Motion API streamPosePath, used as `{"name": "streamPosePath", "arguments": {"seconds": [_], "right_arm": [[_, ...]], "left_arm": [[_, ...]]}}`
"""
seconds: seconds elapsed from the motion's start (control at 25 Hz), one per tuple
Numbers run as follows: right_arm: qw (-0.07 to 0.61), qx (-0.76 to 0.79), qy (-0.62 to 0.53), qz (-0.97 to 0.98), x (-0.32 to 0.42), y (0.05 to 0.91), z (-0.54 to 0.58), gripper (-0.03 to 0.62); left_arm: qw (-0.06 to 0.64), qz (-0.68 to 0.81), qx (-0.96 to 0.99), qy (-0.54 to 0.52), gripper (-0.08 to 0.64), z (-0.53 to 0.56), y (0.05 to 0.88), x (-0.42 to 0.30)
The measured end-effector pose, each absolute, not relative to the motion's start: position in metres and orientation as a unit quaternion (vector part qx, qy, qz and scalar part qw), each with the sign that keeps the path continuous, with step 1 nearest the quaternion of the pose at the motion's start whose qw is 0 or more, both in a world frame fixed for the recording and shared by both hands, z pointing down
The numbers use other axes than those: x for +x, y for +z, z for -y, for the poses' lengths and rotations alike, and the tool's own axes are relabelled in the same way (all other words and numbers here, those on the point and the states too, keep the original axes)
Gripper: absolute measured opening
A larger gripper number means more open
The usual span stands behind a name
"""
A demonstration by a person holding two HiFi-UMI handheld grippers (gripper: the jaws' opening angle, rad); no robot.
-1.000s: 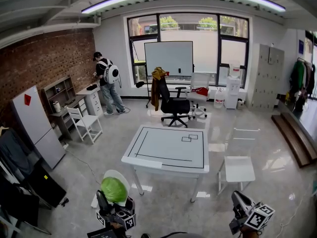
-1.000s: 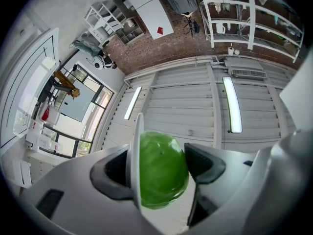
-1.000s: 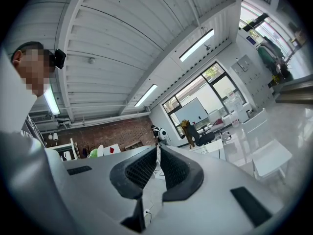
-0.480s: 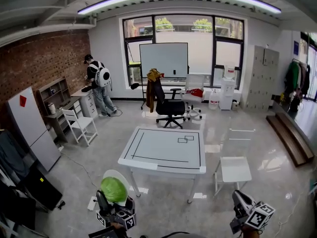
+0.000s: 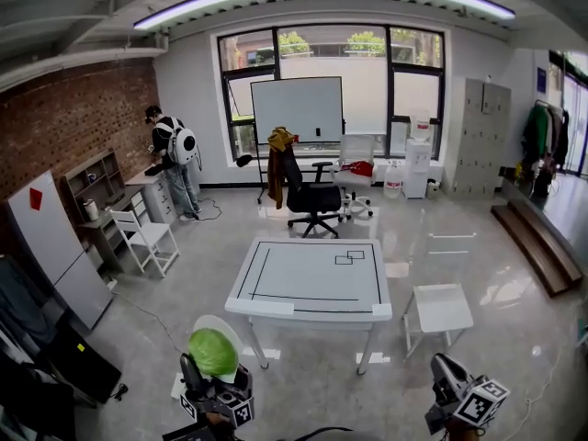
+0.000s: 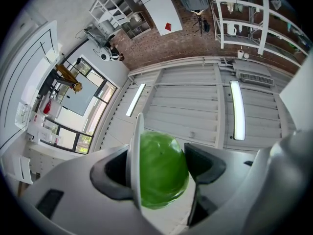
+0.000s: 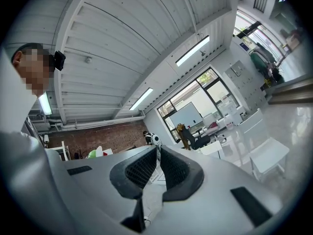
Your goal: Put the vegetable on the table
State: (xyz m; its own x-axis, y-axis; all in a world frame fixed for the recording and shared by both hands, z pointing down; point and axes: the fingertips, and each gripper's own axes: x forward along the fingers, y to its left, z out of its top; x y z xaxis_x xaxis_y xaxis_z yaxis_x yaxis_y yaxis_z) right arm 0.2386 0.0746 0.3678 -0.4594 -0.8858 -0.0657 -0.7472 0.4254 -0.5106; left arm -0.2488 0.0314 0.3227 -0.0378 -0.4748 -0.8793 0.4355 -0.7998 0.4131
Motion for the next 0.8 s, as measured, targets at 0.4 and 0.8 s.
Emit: {"name": "streamPosePath", "arguments": {"seconds": [0.4,0.8], "right_arm": [[0.165,-0.498,-0.214,-0.824,0.162,0.363,-0.041,0.009],[0.162,-0.52,-0.198,-0.815,0.106,0.358,-0.029,0.009]], "left_arm": [[0.335,0.005,0.62,-0.71,0.327,0.02,0.319,-0.31],[0.35,-0.015,0.621,-0.701,0.327,0.054,0.325,-0.359]]}}
